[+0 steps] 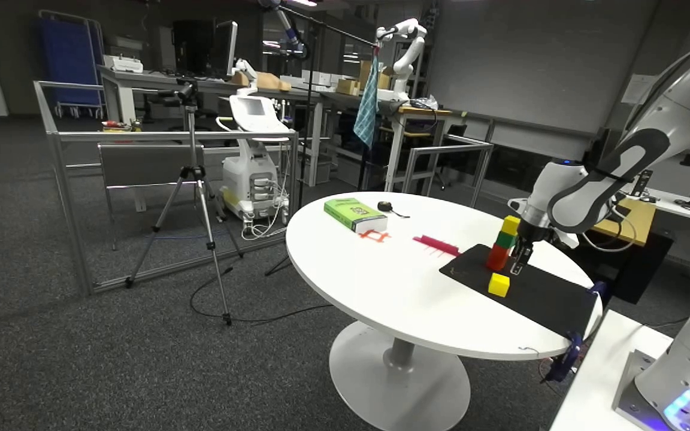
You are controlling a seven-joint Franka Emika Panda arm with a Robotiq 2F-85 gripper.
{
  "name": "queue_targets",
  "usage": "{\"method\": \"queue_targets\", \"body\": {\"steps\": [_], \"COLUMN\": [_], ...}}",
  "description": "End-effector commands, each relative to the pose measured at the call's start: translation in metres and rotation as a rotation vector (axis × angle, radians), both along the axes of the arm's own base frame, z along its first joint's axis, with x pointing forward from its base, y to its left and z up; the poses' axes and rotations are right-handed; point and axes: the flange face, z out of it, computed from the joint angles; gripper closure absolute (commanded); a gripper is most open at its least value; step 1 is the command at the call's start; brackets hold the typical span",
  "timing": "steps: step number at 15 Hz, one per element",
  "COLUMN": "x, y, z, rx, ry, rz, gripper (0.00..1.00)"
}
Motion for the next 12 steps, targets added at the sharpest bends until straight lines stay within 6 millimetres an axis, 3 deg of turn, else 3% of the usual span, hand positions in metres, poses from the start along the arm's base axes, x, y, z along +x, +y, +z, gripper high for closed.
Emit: {"method": "queue_targets", "body": {"steps": [1, 5, 12], "x": [-0.002, -0.004, 0.011], "y": [-0.002, 0.003, 0.003], "z": [-0.013, -0.033, -0.061], "rx": [-0.001, 0.011, 0.027], "ry": [0.004, 0.025, 0.003], "rz": [-0.067, -0.119, -0.123], "gripper": [0.00, 0.00, 0.00]}}
